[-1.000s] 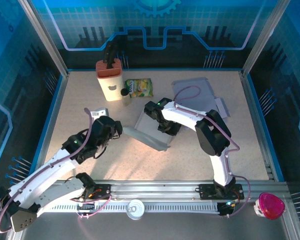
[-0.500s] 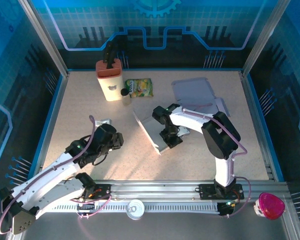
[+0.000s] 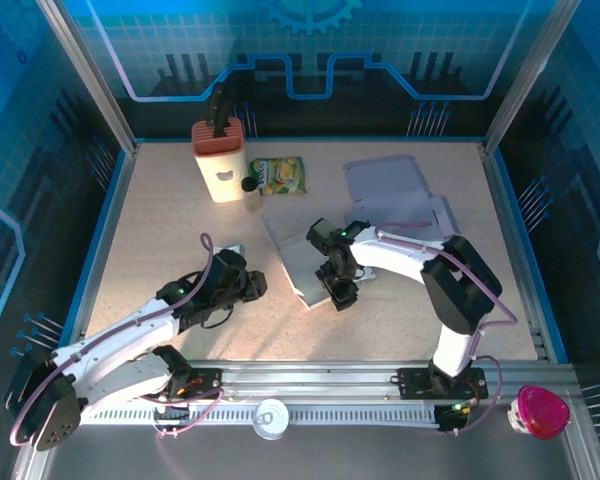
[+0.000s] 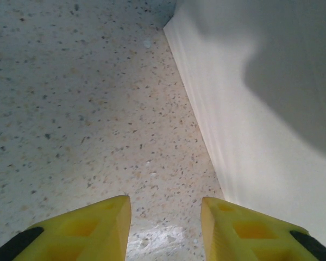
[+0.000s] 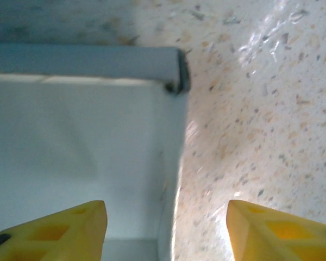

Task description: Fold the paper box

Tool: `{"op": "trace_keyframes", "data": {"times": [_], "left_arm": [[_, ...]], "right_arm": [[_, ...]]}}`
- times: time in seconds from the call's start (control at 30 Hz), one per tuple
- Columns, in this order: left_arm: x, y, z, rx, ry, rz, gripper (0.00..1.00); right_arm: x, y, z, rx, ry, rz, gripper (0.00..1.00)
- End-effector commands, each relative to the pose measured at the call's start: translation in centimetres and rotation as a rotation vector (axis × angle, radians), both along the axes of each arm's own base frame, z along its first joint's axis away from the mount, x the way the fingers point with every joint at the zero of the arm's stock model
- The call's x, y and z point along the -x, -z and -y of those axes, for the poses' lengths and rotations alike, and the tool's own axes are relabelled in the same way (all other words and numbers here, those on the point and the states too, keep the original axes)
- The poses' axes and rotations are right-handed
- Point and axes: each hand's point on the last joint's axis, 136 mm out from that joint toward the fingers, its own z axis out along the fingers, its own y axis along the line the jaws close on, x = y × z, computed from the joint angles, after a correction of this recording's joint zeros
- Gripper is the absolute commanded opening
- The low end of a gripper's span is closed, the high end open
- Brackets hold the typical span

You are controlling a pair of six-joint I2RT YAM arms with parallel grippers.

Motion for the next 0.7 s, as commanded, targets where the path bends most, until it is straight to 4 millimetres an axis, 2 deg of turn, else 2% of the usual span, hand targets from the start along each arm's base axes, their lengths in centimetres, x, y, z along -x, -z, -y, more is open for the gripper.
{"op": "trace_keyframes", "data": {"times": [0.0, 0.07, 0.17, 0.27, 0.37, 0.5, 0.67], "left_arm": [[-1.0, -1.1, 1.6, 0.067, 0.016, 0.04, 0.4], [-1.2, -1.4, 1.8, 0.075, 0.015, 0.054, 0.4], [-1.6, -1.9, 2.0, 0.085, 0.019, 0.078, 0.41], [-1.9, -2.4, 2.5, 0.101, 0.027, 0.093, 0.43], [-2.3, -2.8, 2.9, 0.109, 0.032, 0.098, 0.44], [-2.8, -2.6, 3.3, 0.103, 0.035, 0.094, 0.44], [-3.1, -2.8, 3.5, 0.105, 0.036, 0.101, 0.44]], "right_arm": [[-1.4, -4.6, 1.3, 0.066, -0.08, 0.201, 0.67], [-2.4, -7.1, 1.7, 0.109, -0.171, 0.342, 0.69], [-4.2, -10.4, 1.2, 0.13, -0.384, 0.538, 0.69], [-5.7, -13.4, -2.5, 0.05, -0.719, 0.772, 0.6], [-4.6, -15.6, -6.0, -0.04, -0.998, 0.896, 0.59], [-2.8, -16.9, -8.3, -0.027, -1.238, 0.905, 0.6], [-2.5, -15.7, -9.9, 0.028, -1.382, 0.78, 0.59]]}}
